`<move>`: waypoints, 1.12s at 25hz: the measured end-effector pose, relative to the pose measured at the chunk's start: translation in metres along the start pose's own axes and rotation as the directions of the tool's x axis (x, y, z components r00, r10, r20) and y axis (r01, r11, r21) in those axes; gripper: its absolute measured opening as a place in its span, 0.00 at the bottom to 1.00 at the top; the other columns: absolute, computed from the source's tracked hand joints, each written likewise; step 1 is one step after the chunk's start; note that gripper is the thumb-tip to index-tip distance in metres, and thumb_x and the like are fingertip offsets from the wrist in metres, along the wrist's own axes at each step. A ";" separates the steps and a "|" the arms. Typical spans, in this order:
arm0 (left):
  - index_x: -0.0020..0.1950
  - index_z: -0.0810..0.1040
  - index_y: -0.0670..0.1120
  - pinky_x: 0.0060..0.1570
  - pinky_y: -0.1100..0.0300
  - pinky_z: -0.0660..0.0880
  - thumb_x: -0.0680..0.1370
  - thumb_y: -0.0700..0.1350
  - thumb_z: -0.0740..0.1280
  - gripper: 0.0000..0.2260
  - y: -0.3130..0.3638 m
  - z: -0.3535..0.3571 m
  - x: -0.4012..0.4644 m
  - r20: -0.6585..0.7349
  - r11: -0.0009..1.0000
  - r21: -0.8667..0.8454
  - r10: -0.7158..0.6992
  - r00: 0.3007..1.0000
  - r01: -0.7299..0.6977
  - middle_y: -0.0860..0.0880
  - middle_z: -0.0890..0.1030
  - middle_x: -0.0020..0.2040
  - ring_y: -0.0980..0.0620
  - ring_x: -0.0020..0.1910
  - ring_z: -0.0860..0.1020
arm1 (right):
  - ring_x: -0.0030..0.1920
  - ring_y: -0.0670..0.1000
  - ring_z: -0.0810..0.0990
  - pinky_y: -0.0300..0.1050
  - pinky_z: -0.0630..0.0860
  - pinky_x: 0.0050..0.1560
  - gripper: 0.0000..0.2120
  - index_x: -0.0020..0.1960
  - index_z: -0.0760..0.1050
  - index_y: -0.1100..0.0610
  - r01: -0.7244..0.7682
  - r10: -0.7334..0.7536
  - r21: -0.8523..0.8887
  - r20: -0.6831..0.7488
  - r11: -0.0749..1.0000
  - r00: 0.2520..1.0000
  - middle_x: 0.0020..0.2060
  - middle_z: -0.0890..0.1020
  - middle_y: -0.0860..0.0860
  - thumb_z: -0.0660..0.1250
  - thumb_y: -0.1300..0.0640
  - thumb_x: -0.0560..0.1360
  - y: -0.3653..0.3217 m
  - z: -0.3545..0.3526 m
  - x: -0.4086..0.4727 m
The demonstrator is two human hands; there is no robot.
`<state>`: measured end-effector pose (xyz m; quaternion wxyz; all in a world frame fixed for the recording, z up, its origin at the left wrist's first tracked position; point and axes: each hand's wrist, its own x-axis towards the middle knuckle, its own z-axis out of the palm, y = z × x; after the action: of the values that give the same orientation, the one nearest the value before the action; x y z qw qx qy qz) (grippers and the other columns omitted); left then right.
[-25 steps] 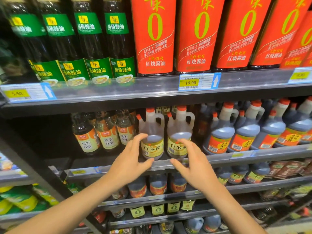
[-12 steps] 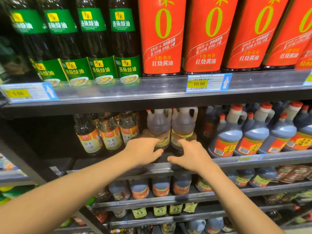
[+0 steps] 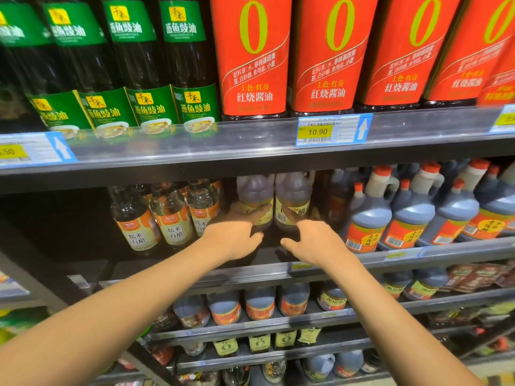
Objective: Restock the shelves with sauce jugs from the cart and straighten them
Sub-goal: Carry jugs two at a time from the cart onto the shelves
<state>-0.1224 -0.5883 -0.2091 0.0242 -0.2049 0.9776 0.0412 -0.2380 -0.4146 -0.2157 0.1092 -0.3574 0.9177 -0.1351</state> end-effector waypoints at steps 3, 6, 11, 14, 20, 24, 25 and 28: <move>0.79 0.62 0.57 0.57 0.53 0.77 0.81 0.59 0.58 0.26 0.004 -0.009 0.003 -0.012 1.000 0.010 0.027 1.000 -0.027 0.42 0.68 0.73 0.41 0.65 0.74 | 0.58 0.59 0.80 0.54 0.79 0.58 0.24 0.62 0.77 0.58 0.005 -0.003 -0.043 0.029 0.999 1.000 0.57 0.82 0.57 0.65 0.39 0.79 -0.002 -0.001 0.006; 0.79 0.58 0.61 0.59 0.52 0.77 0.81 0.58 0.60 0.27 0.010 -0.019 0.013 -0.054 0.998 -0.011 0.056 0.997 -0.057 0.42 0.68 0.73 0.41 0.65 0.74 | 0.60 0.60 0.79 0.52 0.78 0.58 0.24 0.63 0.77 0.59 0.011 -0.003 -0.122 0.063 0.992 0.998 0.61 0.81 0.60 0.62 0.40 0.80 -0.003 -0.005 0.016; 0.80 0.51 0.66 0.63 0.48 0.76 0.80 0.58 0.62 0.31 0.011 -0.013 0.042 -0.051 1.000 0.001 0.025 0.998 -0.025 0.41 0.64 0.77 0.38 0.71 0.70 | 0.69 0.63 0.74 0.53 0.76 0.66 0.35 0.79 0.54 0.39 0.019 -0.018 -0.014 0.065 1.000 0.998 0.75 0.68 0.60 0.67 0.44 0.77 -0.001 -0.013 0.033; 0.80 0.48 0.66 0.71 0.44 0.70 0.80 0.58 0.62 0.32 0.014 -0.012 0.056 -0.039 1.000 -0.028 0.006 0.999 -0.007 0.42 0.57 0.81 0.36 0.76 0.63 | 0.65 0.61 0.78 0.49 0.78 0.62 0.36 0.79 0.54 0.36 0.024 -0.028 0.089 0.047 0.996 0.998 0.71 0.74 0.57 0.69 0.45 0.76 0.001 -0.018 0.042; 0.80 0.52 0.64 0.71 0.44 0.70 0.80 0.55 0.63 0.31 0.011 -0.013 0.044 -0.076 0.999 -0.049 0.015 0.997 -0.018 0.45 0.57 0.79 0.37 0.76 0.64 | 0.70 0.66 0.71 0.56 0.74 0.67 0.41 0.79 0.48 0.36 -0.035 0.035 -0.014 0.055 0.999 0.998 0.75 0.63 0.61 0.69 0.43 0.75 0.006 -0.009 0.042; 0.78 0.56 0.65 0.69 0.45 0.72 0.79 0.53 0.64 0.30 0.002 -0.002 0.042 -0.083 0.995 -0.049 0.083 0.993 -0.087 0.53 0.52 0.80 0.39 0.76 0.63 | 0.75 0.67 0.62 0.60 0.69 0.71 0.41 0.81 0.49 0.46 0.019 -0.026 -0.104 -0.068 0.994 0.997 0.78 0.56 0.61 0.67 0.42 0.76 0.007 -0.002 0.033; 0.78 0.57 0.65 0.69 0.44 0.72 0.79 0.53 0.65 0.30 0.001 0.000 0.043 -0.083 0.995 -0.048 0.086 0.993 -0.090 0.53 0.52 0.81 0.39 0.76 0.63 | 0.78 0.66 0.58 0.61 0.66 0.74 0.42 0.82 0.48 0.46 0.028 -0.034 -0.114 -0.047 0.993 0.998 0.80 0.53 0.60 0.67 0.41 0.76 0.006 -0.002 0.033; 0.79 0.57 0.65 0.72 0.43 0.68 0.78 0.53 0.64 0.31 -0.004 0.003 0.049 -0.119 0.994 -0.033 0.101 0.988 -0.106 0.53 0.53 0.80 0.39 0.76 0.63 | 0.80 0.65 0.51 0.61 0.61 0.77 0.45 0.82 0.44 0.46 0.008 -0.008 -0.105 0.000 0.994 1.000 0.82 0.45 0.55 0.68 0.41 0.76 0.007 0.000 0.039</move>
<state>-0.1660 -0.6111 -0.2151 -0.0392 -0.1563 0.9857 0.0497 -0.2707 -0.4368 -0.2225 0.0894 -0.3663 0.9221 -0.0872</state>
